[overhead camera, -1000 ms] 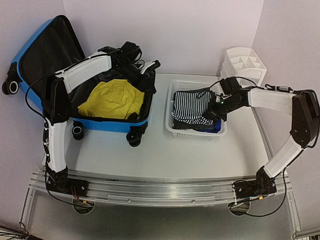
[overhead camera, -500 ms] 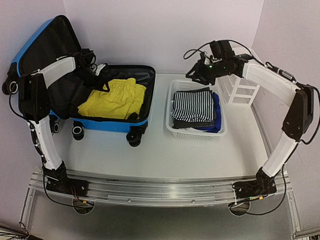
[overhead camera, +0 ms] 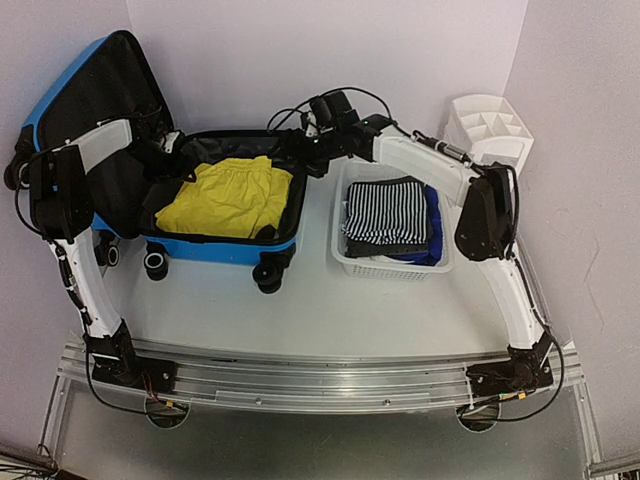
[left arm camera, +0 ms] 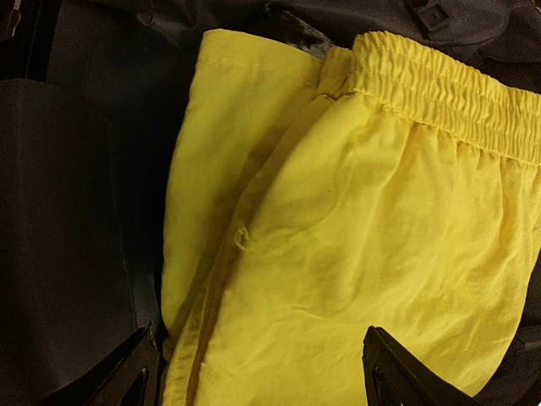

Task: Open, take out, and arrange the luggage

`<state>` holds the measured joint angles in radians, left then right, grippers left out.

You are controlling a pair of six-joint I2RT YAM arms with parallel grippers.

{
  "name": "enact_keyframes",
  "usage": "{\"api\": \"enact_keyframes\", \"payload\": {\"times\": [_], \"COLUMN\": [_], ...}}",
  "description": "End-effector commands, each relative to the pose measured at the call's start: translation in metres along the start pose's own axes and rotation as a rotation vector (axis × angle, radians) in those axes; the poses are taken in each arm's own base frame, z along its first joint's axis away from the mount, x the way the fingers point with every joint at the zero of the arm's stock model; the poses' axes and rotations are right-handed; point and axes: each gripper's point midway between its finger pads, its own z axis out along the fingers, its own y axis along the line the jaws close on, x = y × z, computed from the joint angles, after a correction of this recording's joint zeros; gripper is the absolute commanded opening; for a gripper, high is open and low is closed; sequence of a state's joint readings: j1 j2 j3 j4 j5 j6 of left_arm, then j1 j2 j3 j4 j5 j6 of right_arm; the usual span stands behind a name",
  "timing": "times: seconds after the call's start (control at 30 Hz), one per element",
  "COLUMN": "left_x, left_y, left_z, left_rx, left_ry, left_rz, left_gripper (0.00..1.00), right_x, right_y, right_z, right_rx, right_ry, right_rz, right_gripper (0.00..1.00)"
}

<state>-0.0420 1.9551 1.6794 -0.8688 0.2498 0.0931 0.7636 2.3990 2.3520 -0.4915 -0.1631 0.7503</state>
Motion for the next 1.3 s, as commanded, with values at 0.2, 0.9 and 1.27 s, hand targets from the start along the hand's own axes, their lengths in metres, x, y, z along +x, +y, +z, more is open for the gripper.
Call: {"api": "enact_keyframes", "payload": {"times": [0.2, 0.9, 1.27], "left_x": [0.001, -0.001, -0.012], "left_y": [0.017, 0.018, 0.014], "left_z": [0.031, 0.048, 0.037], "left_rx": [-0.046, -0.02, -0.011], "left_ry": [-0.009, -0.079, -0.093], "left_rz": [-0.046, -0.069, -0.062], "left_gripper": [0.8, 0.81, 0.79], "right_x": [0.032, 0.103, 0.06], "right_y": [0.004, -0.066, -0.035], "right_z": [0.057, 0.121, 0.088], "right_rx": [0.092, 0.354, 0.301], "right_ry": [-0.096, -0.055, -0.141], "right_rz": [-0.051, -0.194, -0.193], "right_gripper": [0.71, 0.53, 0.0]}}
